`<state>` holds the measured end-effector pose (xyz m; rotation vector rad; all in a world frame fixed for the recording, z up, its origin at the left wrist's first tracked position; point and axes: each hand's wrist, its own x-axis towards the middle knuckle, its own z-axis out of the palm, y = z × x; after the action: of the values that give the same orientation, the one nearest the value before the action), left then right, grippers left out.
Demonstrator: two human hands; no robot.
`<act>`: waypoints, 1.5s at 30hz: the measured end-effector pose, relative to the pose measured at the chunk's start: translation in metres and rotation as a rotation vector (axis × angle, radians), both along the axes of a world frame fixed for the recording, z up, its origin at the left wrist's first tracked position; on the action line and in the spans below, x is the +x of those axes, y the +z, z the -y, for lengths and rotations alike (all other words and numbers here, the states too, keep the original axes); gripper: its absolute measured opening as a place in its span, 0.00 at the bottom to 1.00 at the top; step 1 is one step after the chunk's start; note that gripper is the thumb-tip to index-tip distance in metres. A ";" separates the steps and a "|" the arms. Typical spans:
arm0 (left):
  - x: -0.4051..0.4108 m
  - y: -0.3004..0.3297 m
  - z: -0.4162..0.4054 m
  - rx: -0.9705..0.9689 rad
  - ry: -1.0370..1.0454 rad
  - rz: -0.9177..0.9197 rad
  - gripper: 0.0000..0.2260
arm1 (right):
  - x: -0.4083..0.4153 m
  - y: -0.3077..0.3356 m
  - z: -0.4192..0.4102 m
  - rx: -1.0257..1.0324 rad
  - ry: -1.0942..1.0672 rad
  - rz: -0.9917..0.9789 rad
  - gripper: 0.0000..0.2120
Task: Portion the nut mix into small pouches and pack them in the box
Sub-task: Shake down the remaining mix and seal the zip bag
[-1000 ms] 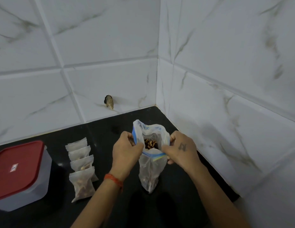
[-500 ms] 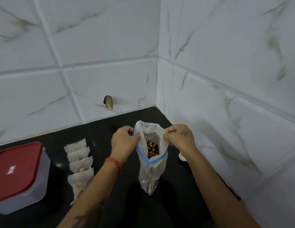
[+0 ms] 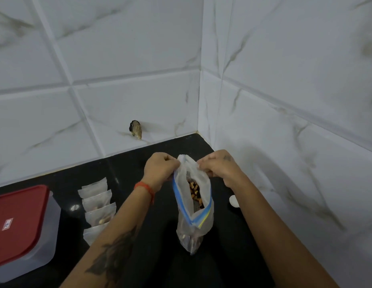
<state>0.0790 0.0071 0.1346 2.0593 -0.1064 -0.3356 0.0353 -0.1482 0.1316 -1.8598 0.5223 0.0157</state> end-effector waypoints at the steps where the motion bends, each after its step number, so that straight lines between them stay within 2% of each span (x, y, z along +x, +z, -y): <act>1: 0.001 -0.003 -0.001 0.142 0.003 0.196 0.03 | 0.002 -0.001 0.001 -0.260 0.011 0.060 0.05; 3: 0.003 -0.004 -0.005 0.357 0.051 0.563 0.04 | 0.003 0.000 0.001 -0.763 0.003 0.234 0.06; 4: 0.004 -0.003 -0.007 0.403 0.073 0.660 0.04 | 0.003 0.001 0.002 -0.893 -0.020 0.321 0.07; 5: 0.006 -0.003 -0.009 0.425 0.087 0.700 0.04 | 0.003 0.002 0.002 -0.938 -0.043 0.382 0.07; 6: 0.009 -0.003 -0.010 0.432 0.092 0.676 0.03 | 0.004 0.003 0.003 -0.929 -0.059 0.406 0.07; 8: 0.017 -0.003 -0.011 0.371 0.064 0.443 0.04 | 0.009 0.003 0.005 -0.773 -0.038 0.301 0.09; 10: 0.021 -0.002 -0.009 0.178 0.002 0.113 0.08 | 0.014 0.006 0.005 -0.409 0.031 0.070 0.18; 11: 0.022 -0.002 -0.008 0.114 -0.017 0.026 0.10 | 0.015 0.008 0.004 -0.196 0.053 -0.012 0.19; 12: 0.023 -0.002 -0.007 0.109 -0.026 0.022 0.10 | 0.016 0.010 0.002 -0.070 0.070 -0.045 0.15; 13: 0.023 -0.002 -0.005 0.136 -0.022 0.070 0.09 | 0.017 0.009 0.001 -0.086 0.080 -0.029 0.10; 15: 0.025 0.000 -0.005 0.234 0.009 0.256 0.07 | 0.020 0.009 0.001 -0.335 0.068 0.083 0.05; 18: 0.021 0.009 -0.007 0.295 0.088 0.516 0.06 | 0.021 0.017 -0.001 -0.586 -0.004 0.248 0.05; 20: 0.021 0.014 -0.008 0.312 0.116 0.575 0.05 | 0.025 0.020 0.002 -0.631 -0.031 0.245 0.07; 22: 0.026 0.016 -0.005 0.264 0.087 0.449 0.04 | 0.031 0.024 0.003 -0.398 0.006 0.106 0.10; 24: 0.029 0.020 0.000 0.051 0.019 0.136 0.05 | 0.036 0.027 0.002 -0.150 0.078 -0.031 0.07; 25: 0.029 0.023 0.002 -0.040 -0.005 0.017 0.06 | 0.039 0.028 0.001 -0.197 0.097 -0.023 0.05; 26: 0.030 0.025 0.003 -0.074 -0.009 -0.013 0.06 | 0.043 0.030 0.000 -0.311 0.093 0.030 0.05; 28: 0.033 0.030 0.005 -0.119 0.053 0.071 0.07 | 0.048 0.035 -0.003 -0.559 0.065 0.167 0.09; 30: 0.036 0.035 0.006 -0.216 0.107 0.107 0.06 | 0.047 0.047 -0.008 -0.653 0.022 0.281 0.08; 32: 0.037 0.038 0.009 -0.286 0.109 0.067 0.04 | 0.048 0.056 -0.012 -0.482 0.029 0.292 0.08; 35: 0.029 0.037 0.005 -0.266 0.099 0.008 0.05 | 0.039 0.059 -0.013 -0.021 0.088 0.165 0.12; 37: 0.018 0.039 -0.004 -0.194 0.041 -0.055 0.08 | 0.027 0.057 -0.008 0.073 0.131 0.085 0.12; 39: 0.007 0.041 -0.012 -0.069 -0.073 -0.126 0.09 | 0.014 0.054 -0.006 0.083 0.207 0.031 0.09; 41: -0.001 0.040 -0.014 -0.042 -0.148 -0.164 0.07 | 0.007 0.051 -0.006 0.060 0.227 0.014 0.08; 43: -0.003 0.036 -0.012 -0.106 -0.099 -0.083 0.04 | 0.007 0.049 -0.012 -0.061 0.165 0.081 0.06; 45: -0.002 0.034 -0.011 -0.155 0.033 0.061 0.03 | 0.007 0.049 -0.015 -0.246 0.041 0.203 0.05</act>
<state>0.0770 0.0183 0.1685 1.9162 -0.1314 -0.2372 0.0425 -0.1327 0.1803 -2.0833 0.3574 -0.2163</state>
